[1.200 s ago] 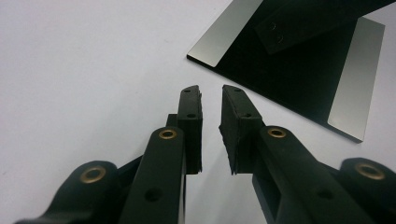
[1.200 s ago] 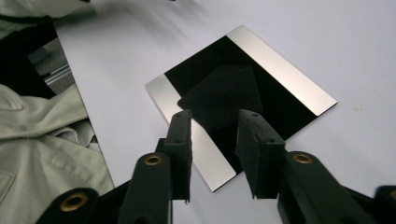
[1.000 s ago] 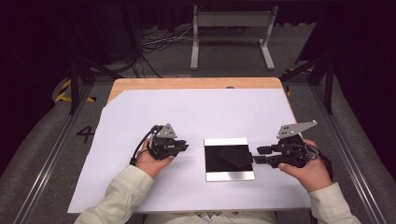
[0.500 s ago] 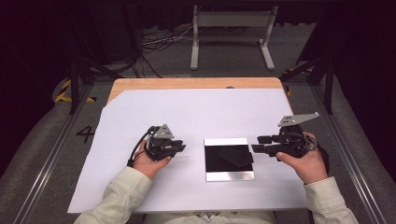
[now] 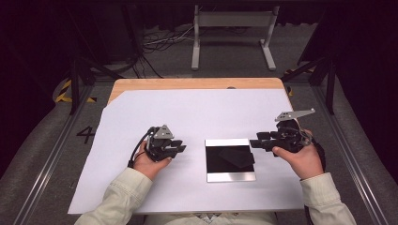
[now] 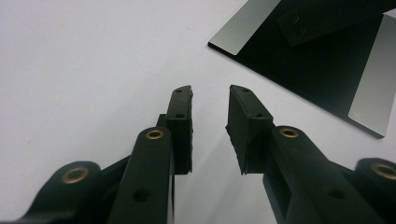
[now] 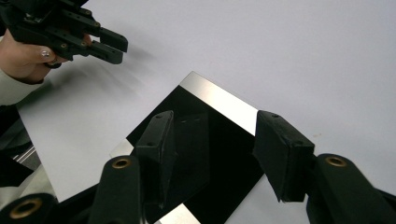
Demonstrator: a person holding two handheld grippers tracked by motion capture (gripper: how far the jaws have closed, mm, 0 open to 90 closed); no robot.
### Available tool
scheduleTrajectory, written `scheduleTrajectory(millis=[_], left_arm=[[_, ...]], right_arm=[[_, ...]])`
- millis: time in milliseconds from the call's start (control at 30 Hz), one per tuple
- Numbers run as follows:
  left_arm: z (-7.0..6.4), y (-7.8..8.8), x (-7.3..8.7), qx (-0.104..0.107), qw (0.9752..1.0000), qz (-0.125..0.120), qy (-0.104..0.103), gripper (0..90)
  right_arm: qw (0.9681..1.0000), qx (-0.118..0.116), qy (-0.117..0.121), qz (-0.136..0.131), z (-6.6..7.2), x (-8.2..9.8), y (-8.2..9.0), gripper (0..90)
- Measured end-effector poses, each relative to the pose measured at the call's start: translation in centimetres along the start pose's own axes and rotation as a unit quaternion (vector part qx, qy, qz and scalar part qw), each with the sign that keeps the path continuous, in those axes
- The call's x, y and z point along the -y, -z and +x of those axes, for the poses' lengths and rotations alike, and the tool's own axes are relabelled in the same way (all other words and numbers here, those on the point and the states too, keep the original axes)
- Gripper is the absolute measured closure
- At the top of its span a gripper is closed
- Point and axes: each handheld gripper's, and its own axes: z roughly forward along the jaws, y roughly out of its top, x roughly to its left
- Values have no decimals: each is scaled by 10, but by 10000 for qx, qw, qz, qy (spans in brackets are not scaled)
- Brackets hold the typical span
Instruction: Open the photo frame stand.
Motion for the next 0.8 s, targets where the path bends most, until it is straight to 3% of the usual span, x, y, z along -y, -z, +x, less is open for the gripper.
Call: scheduleTrajectory(millis=[500,800], left_arm=[[-1,-2,0,4,10000,35,4,709],[-1,-2,0,17,10000,53,-16,707]], right_arm=[[9992,75,-194,334,-4,2,-23,430],[9969,-179,-497,575,-3,7,-36,440]])
